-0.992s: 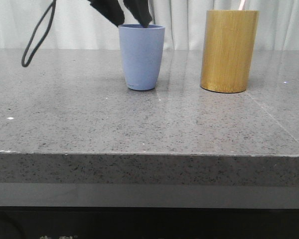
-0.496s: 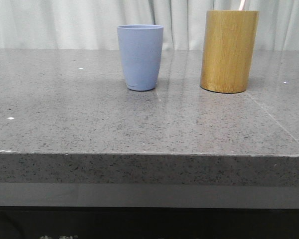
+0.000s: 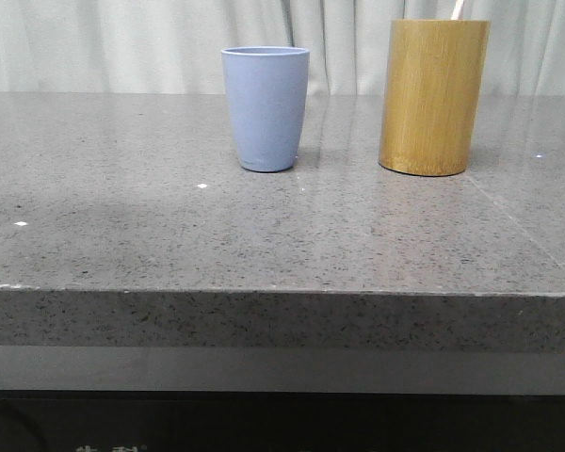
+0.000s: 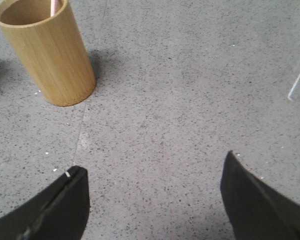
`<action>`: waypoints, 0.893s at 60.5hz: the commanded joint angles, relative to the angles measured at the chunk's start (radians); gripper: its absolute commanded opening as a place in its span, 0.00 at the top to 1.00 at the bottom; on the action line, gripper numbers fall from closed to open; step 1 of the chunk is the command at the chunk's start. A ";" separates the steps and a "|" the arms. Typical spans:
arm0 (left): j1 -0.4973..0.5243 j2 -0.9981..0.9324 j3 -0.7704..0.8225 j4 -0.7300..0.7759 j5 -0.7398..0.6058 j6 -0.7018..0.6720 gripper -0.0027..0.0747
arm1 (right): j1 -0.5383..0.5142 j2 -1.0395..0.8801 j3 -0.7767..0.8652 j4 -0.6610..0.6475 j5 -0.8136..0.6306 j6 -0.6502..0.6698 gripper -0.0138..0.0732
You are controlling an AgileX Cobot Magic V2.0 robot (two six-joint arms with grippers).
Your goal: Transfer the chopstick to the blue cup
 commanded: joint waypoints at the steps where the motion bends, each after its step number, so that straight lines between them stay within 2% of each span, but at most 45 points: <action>1: -0.003 -0.095 0.059 -0.011 -0.096 -0.007 0.49 | 0.002 0.011 -0.033 0.023 -0.083 -0.008 0.20; 18: -0.003 -0.226 0.179 -0.045 -0.096 -0.007 0.49 | 0.005 0.019 -0.045 0.070 -0.134 -0.008 0.20; 29: -0.003 -0.229 0.183 -0.045 -0.096 -0.007 0.49 | 0.005 0.126 -0.151 0.119 -0.151 -0.032 0.20; 36: -0.003 -0.221 0.183 -0.045 -0.096 -0.007 0.49 | 0.009 0.243 -0.246 0.220 -0.150 -0.137 0.21; 43: -0.003 -0.212 0.183 -0.045 -0.096 -0.007 0.49 | 0.030 0.364 -0.344 0.339 -0.152 -0.248 0.26; 54: -0.003 -0.212 0.183 -0.045 -0.096 -0.007 0.49 | 0.038 0.564 -0.503 0.483 -0.167 -0.286 0.32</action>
